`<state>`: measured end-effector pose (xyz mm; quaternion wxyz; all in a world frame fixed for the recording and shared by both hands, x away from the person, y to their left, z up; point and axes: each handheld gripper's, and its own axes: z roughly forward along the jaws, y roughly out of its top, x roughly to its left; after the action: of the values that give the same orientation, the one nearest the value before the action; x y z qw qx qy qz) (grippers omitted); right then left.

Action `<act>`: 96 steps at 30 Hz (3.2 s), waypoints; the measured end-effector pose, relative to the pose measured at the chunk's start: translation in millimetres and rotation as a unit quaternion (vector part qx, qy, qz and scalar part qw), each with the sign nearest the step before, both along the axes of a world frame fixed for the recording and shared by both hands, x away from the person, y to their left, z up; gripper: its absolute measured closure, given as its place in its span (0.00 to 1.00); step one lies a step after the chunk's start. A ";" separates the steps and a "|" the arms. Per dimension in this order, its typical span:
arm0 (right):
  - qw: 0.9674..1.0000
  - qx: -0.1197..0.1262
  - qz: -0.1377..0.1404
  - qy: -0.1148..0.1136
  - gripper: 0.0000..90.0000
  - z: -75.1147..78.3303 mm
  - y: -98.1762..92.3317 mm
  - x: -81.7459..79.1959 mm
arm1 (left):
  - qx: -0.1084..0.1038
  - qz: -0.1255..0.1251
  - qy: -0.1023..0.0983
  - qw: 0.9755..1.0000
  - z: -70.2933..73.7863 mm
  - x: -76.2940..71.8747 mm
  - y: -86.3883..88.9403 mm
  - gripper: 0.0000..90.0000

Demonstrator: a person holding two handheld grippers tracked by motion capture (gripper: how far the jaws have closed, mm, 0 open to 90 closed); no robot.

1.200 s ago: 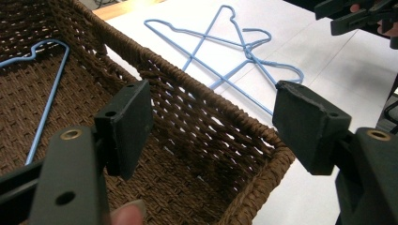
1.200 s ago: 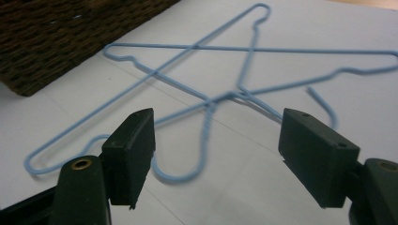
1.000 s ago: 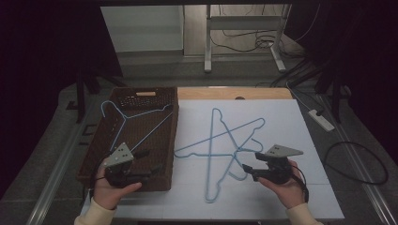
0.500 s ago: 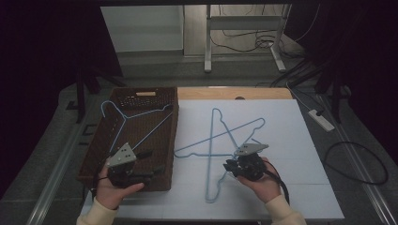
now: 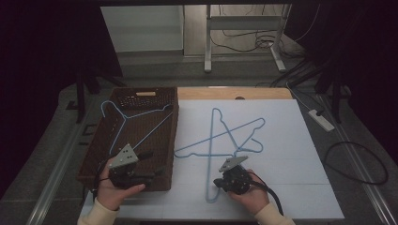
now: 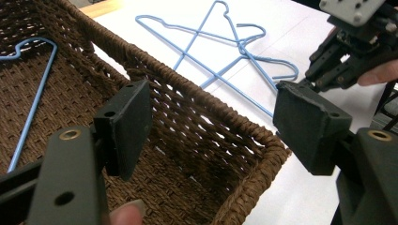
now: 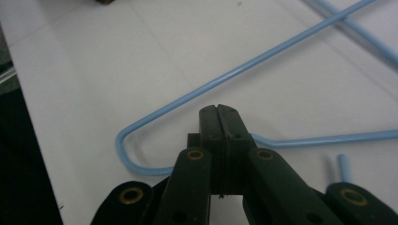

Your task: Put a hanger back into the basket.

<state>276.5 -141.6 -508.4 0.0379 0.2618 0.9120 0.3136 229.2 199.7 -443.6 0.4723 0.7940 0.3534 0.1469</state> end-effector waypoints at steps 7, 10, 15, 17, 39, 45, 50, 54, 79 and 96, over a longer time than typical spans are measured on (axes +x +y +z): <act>1.000 -0.019 0.022 0.008 1.00 -4.1 0.7 -10.2 | -0.001 0.007 -0.003 1.000 1.1 -0.6 1.2 0.32; 0.999 -0.023 0.024 0.011 1.00 -4.9 0.2 -12.9 | -0.001 0.006 -0.003 1.000 1.0 -0.9 0.7 0.32; 0.999 -0.023 0.021 0.018 1.00 -2.1 -11.3 -20.4 | -0.001 0.002 -0.003 1.000 0.8 -1.0 -1.6 0.32; 0.999 -0.027 0.016 0.017 1.00 -0.5 -18.0 -23.1 | 0.000 0.000 -0.002 1.000 0.5 -0.9 -2.0 0.32; 0.999 -0.031 0.018 0.015 1.00 -4.9 -6.4 -27.9 | 0.002 0.000 0.002 1.000 -1.3 0.1 -0.9 0.32; 0.999 -0.036 0.016 0.024 1.00 -3.8 -12.7 -30.0 | 0.002 0.001 0.002 1.000 -1.6 0.3 -1.1 0.32; 0.998 -0.043 0.015 0.033 1.00 -2.1 -19.9 -33.3 | 0.003 0.001 0.003 1.000 -1.8 0.5 -0.2 0.32; 0.998 -0.047 0.015 0.035 1.00 -1.2 -26.5 -34.7 | 0.003 0.001 0.004 1.000 -2.5 1.1 0.4 0.32; 0.989 0.015 -0.146 -0.015 0.66 33.6 -66.6 14.0 | 0.006 -0.004 0.006 1.000 -3.5 1.4 -3.8 0.32; 0.986 -0.066 -0.150 -0.032 0.57 26.3 -45.0 110.8 | 0.006 -0.004 0.006 1.000 -4.3 2.1 -2.1 0.32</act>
<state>387.3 -186.6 -482.1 0.1307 0.3825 0.8794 0.2514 231.3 197.6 -447.9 0.4658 0.7993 0.3519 0.1425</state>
